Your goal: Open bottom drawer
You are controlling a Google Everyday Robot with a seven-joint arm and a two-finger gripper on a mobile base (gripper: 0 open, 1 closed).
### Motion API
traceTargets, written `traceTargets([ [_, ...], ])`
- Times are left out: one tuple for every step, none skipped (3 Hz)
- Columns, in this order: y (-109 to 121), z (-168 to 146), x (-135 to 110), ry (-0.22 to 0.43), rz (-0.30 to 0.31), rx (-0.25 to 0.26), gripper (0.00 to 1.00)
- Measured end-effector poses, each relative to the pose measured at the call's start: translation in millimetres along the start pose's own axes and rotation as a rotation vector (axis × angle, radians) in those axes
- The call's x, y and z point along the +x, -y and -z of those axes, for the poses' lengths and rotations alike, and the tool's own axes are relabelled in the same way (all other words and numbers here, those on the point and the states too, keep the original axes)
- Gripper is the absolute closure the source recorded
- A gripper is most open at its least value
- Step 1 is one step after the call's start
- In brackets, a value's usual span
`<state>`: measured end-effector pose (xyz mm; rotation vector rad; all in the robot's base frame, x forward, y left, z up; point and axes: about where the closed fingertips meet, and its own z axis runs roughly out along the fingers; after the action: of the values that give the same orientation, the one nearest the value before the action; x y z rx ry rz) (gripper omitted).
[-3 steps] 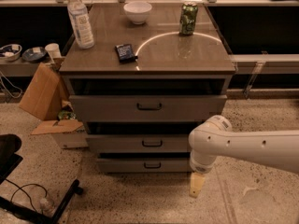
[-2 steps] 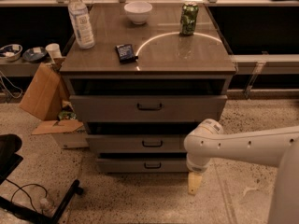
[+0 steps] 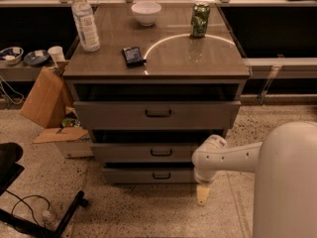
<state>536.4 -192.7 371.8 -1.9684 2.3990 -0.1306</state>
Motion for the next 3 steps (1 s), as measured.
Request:
traceTargets([
  [-1, -2, 0, 0.0, 0.001, -0.004, 0.0],
  [-16, -34, -7, 0.037, 0.006, -0.039, 0.0],
  [-21, -78, -16, 0.083, 0.027, -0.044, 0.0],
])
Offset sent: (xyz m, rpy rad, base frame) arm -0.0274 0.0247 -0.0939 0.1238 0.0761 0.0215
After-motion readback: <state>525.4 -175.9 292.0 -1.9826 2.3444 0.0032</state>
